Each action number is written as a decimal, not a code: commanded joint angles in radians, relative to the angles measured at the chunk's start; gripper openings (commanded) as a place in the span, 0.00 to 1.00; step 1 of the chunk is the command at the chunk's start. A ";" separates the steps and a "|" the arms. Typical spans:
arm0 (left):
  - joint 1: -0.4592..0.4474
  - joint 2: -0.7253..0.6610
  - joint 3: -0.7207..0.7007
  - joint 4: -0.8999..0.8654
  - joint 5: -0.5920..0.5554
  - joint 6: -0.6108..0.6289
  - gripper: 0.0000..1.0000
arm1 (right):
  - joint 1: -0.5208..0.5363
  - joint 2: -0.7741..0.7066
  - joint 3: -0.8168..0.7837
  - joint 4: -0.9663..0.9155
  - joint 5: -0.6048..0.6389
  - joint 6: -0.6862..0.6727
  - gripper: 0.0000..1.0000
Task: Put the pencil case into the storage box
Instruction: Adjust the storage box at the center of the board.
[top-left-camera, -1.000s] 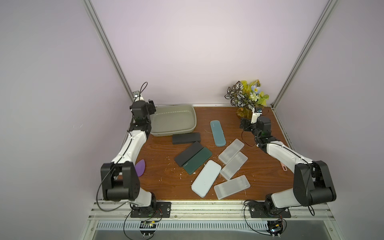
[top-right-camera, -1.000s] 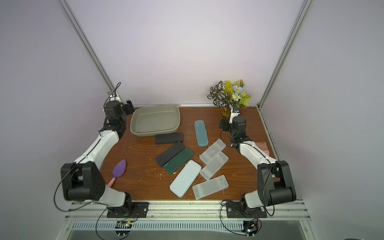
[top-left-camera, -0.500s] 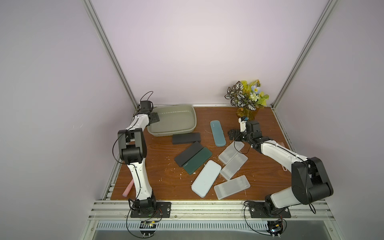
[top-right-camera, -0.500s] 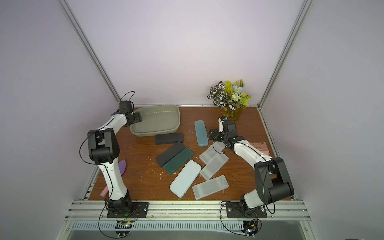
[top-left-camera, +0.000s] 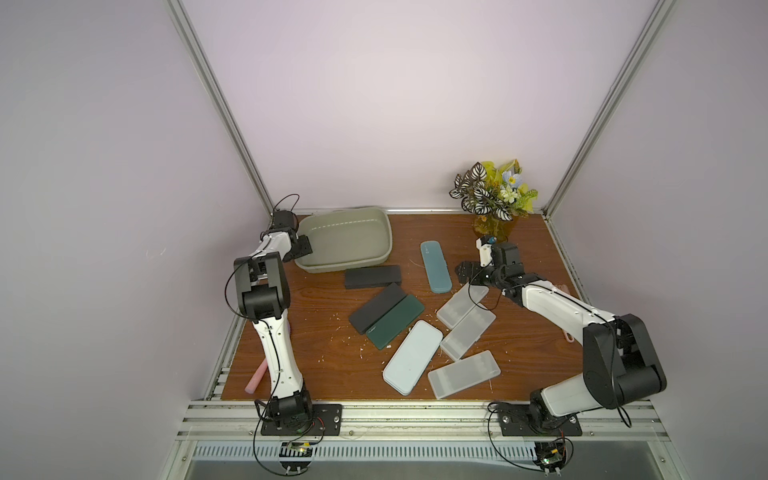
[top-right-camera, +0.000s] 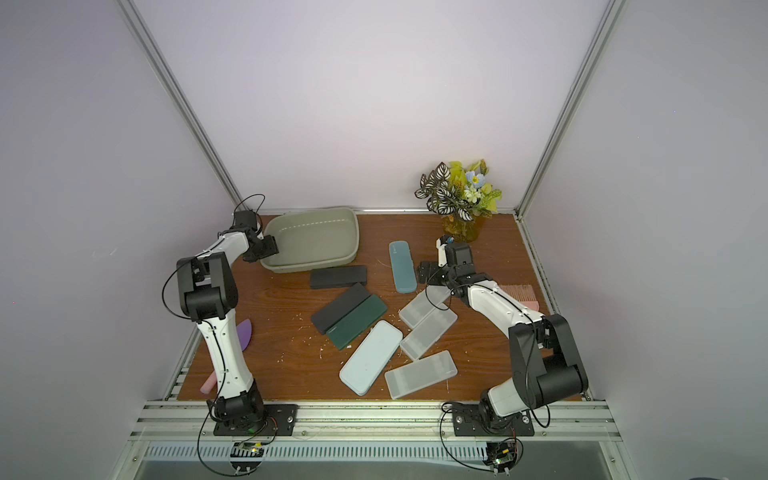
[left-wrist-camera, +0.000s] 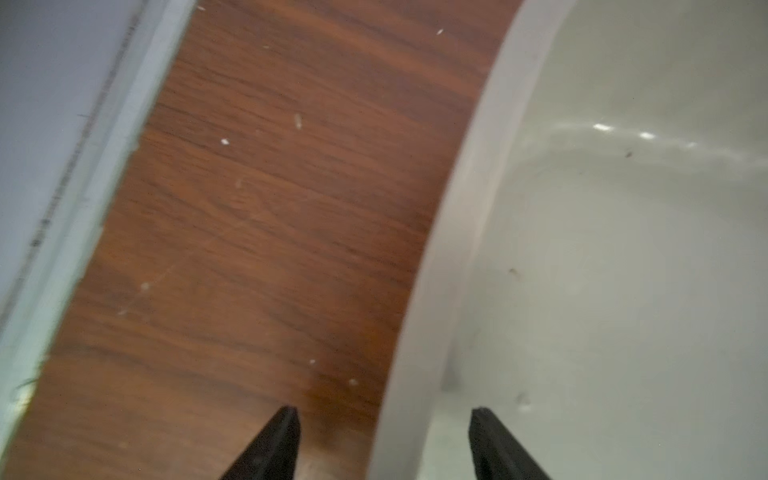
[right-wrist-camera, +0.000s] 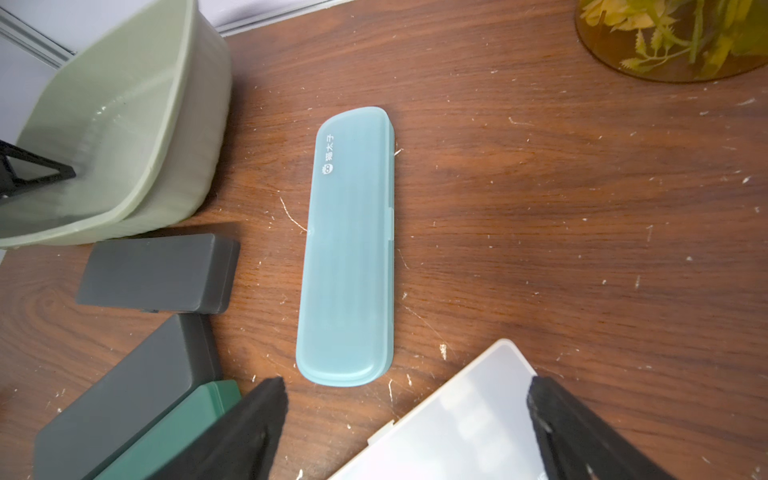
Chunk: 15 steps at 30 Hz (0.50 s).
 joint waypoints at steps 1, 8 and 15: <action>0.003 0.031 0.018 -0.009 0.156 0.025 0.54 | 0.006 -0.014 0.002 -0.006 -0.012 0.014 0.97; -0.029 0.039 0.024 0.004 0.239 0.069 0.38 | 0.005 -0.021 0.001 -0.013 -0.012 0.020 0.95; -0.105 0.036 0.028 0.001 0.234 0.113 0.36 | 0.005 -0.033 -0.005 -0.017 -0.007 0.016 0.95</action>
